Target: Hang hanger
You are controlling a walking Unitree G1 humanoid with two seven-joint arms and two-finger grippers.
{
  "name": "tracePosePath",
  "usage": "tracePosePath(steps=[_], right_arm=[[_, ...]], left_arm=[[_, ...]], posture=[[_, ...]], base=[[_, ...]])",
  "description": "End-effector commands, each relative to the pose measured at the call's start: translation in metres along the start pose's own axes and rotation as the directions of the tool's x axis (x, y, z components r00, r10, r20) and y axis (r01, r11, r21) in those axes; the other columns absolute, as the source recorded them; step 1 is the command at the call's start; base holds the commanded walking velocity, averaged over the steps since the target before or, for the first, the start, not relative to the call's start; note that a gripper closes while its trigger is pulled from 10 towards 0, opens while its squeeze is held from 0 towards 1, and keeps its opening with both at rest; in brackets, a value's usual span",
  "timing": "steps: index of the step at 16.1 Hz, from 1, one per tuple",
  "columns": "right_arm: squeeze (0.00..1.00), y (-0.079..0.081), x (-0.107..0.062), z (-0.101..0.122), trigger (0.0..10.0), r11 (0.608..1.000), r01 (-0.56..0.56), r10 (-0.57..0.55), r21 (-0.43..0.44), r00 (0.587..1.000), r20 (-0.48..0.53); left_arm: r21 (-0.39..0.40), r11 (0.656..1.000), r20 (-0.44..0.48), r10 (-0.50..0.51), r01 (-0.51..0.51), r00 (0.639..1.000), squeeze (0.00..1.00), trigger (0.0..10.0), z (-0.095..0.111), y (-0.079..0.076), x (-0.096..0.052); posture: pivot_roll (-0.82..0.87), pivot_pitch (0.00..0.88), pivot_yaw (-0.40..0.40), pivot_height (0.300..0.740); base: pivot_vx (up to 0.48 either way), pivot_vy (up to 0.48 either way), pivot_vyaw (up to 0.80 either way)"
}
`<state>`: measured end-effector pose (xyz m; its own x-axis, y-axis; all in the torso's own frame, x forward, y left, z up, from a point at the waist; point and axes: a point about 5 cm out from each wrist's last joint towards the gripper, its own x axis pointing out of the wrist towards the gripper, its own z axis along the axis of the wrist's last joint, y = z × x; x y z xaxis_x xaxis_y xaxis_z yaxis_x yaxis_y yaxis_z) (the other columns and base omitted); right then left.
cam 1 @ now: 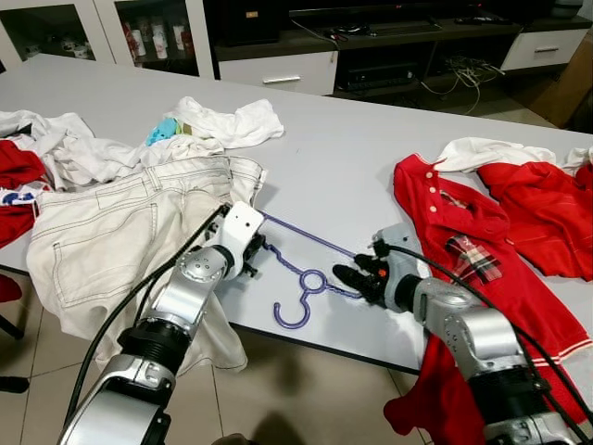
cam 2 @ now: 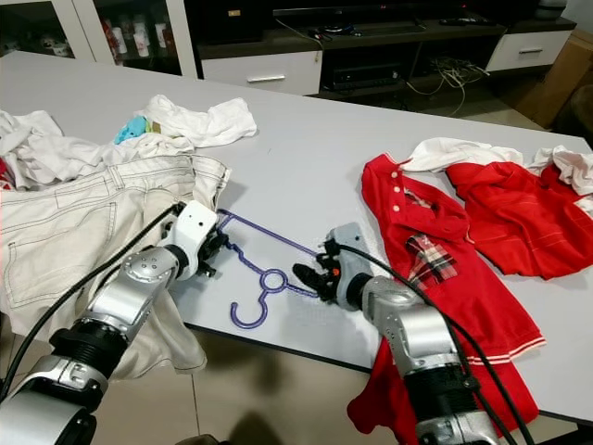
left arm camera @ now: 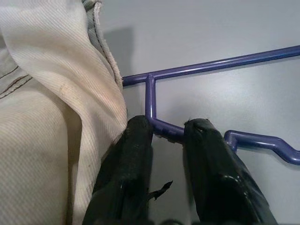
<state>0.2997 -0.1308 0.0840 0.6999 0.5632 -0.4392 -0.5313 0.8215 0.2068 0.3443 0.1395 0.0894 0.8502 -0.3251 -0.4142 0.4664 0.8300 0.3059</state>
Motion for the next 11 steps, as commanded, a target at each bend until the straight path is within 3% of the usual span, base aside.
tracePosePath(steps=[1,6,8,11], right_arm=[[0.00,0.000,0.001,0.002,10.0,1.000,0.006,-0.006,-0.023,1.000,-0.007],[0.00,-0.020,-0.018,-0.017,10.0,0.998,0.070,-0.070,0.004,0.996,-0.052],[0.00,-0.030,-0.026,-0.018,10.0,0.993,0.113,-0.112,0.017,0.992,-0.049],[0.00,-0.033,-0.034,-0.012,10.0,0.993,0.118,-0.117,0.024,0.993,-0.019]], left_arm=[[0.001,1.000,-0.001,0.010,-0.010,1.000,0.00,10.0,0.002,0.002,0.001],[0.006,1.000,-0.002,0.012,-0.011,1.000,0.00,10.0,0.002,0.004,0.001],[0.009,1.000,-0.002,0.007,-0.007,1.000,0.00,10.0,0.002,0.004,0.001],[0.011,1.000,0.000,0.003,-0.003,1.000,0.00,10.0,0.004,0.003,0.002]], posture=[[-0.06,0.000,-0.006,0.740],[-0.06,0.000,-0.006,0.740],[-0.08,0.000,0.004,0.740],[-0.08,0.000,0.007,0.740]], base=[[0.000,0.000,0.00],[0.000,0.000,0.00],[0.000,0.000,0.00],[0.000,0.000,0.00]])
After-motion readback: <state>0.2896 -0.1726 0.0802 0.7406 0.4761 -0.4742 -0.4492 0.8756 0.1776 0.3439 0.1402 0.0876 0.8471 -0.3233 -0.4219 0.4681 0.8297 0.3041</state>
